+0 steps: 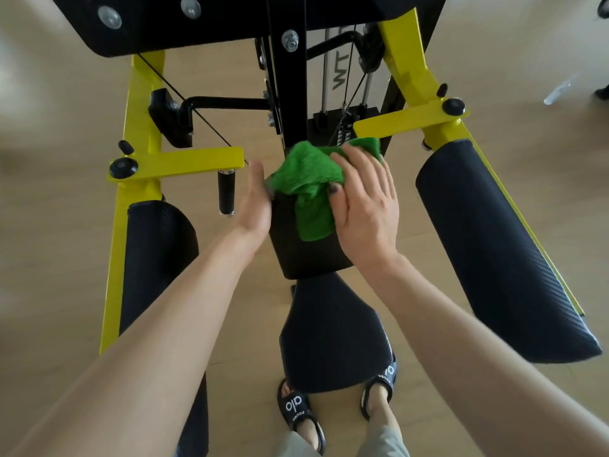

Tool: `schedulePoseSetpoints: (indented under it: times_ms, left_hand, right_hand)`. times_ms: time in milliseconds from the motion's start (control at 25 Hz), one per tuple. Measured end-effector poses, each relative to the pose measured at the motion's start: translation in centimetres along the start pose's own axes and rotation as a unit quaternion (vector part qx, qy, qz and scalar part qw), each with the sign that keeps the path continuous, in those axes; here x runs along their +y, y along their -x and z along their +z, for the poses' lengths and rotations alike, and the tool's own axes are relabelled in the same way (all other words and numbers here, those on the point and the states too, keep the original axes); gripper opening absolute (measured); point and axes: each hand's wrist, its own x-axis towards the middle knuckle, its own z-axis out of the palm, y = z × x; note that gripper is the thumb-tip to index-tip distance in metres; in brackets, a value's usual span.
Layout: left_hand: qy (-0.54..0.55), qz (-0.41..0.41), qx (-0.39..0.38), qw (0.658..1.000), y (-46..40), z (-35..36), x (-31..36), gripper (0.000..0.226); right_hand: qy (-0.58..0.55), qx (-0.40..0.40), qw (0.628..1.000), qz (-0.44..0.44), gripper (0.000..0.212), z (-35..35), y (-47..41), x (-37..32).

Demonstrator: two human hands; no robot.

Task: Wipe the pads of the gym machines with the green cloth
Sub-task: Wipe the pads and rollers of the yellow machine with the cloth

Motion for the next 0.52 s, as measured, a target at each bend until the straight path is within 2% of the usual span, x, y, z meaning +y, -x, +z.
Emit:
schedulePoseSetpoints:
  times_ms: [80, 120, 160, 200, 240, 280, 320, 360, 400, 480, 520]
  left_hand:
    - [-0.007, -0.041, 0.01, 0.999, 0.2, 0.1, 0.2, 0.072]
    - [-0.012, -0.049, 0.031, 0.998, 0.2, 0.2, 0.1, 0.069]
    - [-0.017, -0.052, 0.052, 0.997, 0.2, 0.4, 0.1, 0.067]
    - [-0.016, -0.052, 0.07, 0.996, 0.1, 0.6, 0.0, 0.066]
    - [-0.013, -0.048, 0.084, 0.995, 0.0, 0.8, -0.1, 0.065]
    - [-0.009, -0.044, 0.101, 0.994, -0.1, 1.1, -0.3, 0.064]
    - [-0.009, -0.037, 0.115, 0.993, -0.4, 1.2, -0.6, 0.064]
    - [-0.008, -0.036, 0.127, 0.991, -0.7, 1.2, -0.8, 0.063]
    - [-0.007, -0.036, 0.136, 0.99, -0.9, 1.2, -1.0, 0.063]
    - [-0.014, -0.039, 0.143, 0.989, -0.8, 1.5, -1.1, 0.063]
    - [-0.018, -0.041, 0.147, 0.988, -0.8, 1.5, -0.9, 0.063]
  right_hand:
    - [-0.057, 0.042, 0.987, 0.143, 0.048, 0.5, 1.1, -0.8]
    - [-0.1, 0.065, 0.965, 0.232, 0.046, 0.6, 1.5, -1.1]
    - [-0.149, 0.092, 0.923, 0.343, 0.043, 0.9, 1.9, -1.4]
    - [-0.209, 0.12, 0.854, 0.461, 0.038, 1.3, 2.4, -1.7]
    - [-0.27, 0.147, 0.768, 0.562, 0.032, 1.8, 3.2, -1.7]
    - [-0.31, 0.161, 0.689, 0.635, 0.024, 2.5, 4.3, -1.6]
    - [-0.331, 0.152, 0.636, 0.68, 0.019, 2.9, 5.2, -1.5]
    - [-0.329, 0.119, 0.613, 0.709, 0.02, 3.4, 5.8, -1.6]
    - [-0.317, 0.089, 0.602, 0.727, 0.031, 3.7, 6.2, -1.7]
    - [-0.31, 0.068, 0.589, 0.743, 0.042, 3.5, 6.1, -1.6]
    - [-0.316, 0.073, 0.575, 0.751, 0.04, 3.7, 6.1, -1.4]
